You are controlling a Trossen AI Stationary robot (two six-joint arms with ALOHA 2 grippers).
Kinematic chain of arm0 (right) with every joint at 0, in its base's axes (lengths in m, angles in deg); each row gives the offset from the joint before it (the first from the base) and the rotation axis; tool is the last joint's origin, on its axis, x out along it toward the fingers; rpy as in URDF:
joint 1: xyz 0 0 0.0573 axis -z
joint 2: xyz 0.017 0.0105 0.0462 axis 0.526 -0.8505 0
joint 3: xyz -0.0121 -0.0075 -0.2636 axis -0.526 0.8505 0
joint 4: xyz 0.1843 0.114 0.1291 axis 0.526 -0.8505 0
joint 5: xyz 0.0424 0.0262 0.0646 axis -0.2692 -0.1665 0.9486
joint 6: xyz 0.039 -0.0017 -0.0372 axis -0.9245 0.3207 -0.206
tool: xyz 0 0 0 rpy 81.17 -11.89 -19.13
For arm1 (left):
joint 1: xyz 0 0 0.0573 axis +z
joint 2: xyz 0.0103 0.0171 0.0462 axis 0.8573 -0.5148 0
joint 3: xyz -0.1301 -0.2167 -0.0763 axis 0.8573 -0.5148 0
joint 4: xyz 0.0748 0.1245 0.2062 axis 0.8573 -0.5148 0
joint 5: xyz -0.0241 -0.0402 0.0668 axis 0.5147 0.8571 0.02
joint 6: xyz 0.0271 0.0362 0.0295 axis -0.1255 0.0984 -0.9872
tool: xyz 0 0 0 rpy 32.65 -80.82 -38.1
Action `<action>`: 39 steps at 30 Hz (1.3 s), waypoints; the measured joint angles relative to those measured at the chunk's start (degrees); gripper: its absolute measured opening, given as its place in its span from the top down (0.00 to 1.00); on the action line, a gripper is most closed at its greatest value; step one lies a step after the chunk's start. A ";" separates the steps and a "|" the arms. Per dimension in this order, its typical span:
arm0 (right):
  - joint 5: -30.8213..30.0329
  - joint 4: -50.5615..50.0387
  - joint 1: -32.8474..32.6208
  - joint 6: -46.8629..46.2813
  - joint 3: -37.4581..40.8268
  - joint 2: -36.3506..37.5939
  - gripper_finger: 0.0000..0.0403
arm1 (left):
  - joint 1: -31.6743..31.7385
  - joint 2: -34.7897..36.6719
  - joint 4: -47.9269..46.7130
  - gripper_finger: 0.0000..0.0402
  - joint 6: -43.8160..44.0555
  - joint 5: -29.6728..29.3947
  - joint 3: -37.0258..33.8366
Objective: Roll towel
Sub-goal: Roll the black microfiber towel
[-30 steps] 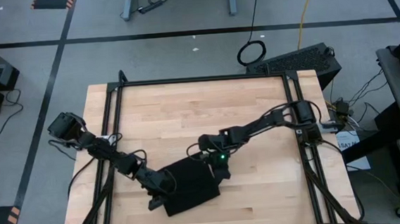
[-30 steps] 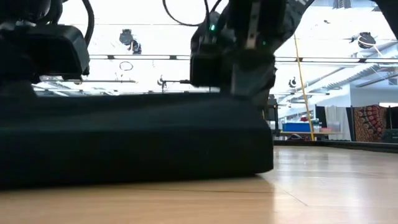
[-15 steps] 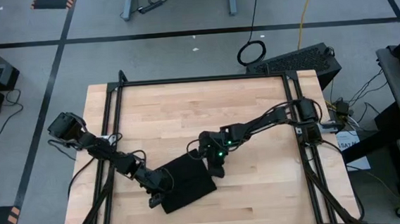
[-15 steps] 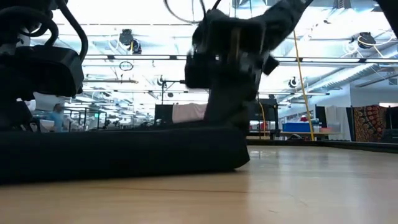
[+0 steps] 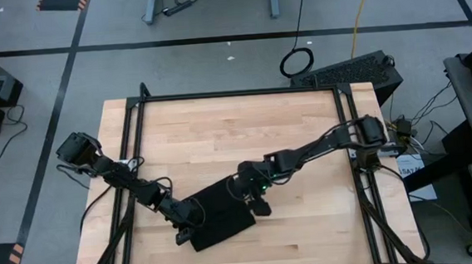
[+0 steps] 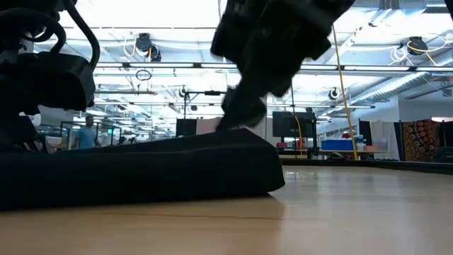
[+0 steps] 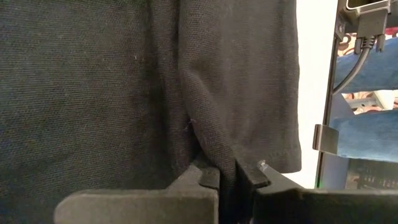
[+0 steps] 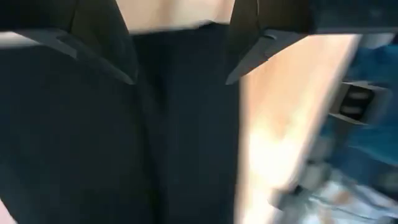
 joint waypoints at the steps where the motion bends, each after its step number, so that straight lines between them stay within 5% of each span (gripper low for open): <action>1: -1.40 -0.18 0.00 -0.70 0.09 -0.81 0.44 | 0.00 0.00 0.00 0.97 0.02 0.00 0.00; 9: 4.39 1.06 -0.16 -1.97 0.06 -6.16 0.55 | 0.03 0.00 -0.43 0.97 -0.02 -0.07 0.01; 14: 6.49 1.60 0.03 -5.14 0.06 -6.59 0.82 | 0.09 0.00 -0.51 0.97 -0.04 -0.10 0.02; 17: 14.62 0.92 0.45 -8.32 0.06 -6.47 0.97 | 0.11 0.00 1.27 0.97 0.06 1.66 0.02; 24: 39.17 1.91 0.44 -19.06 0.04 -5.42 0.99 | 0.02 0.00 10.63 0.97 2.63 14.59 2.91; 27: 37.13 2.33 0.42 -18.83 0.04 -5.23 0.99 | -0.09 0.07 14.86 0.97 1.96 13.99 3.17; 32: 26.59 2.07 0.13 -18.07 0.06 -4.53 0.97 | -0.13 -0.02 7.65 0.97 1.51 8.88 3.04; 39: 16.29 3.08 -5.60 -12.96 0.04 -3.03 0.71 | -0.34 -0.02 8.57 0.97 1.44 7.28 3.04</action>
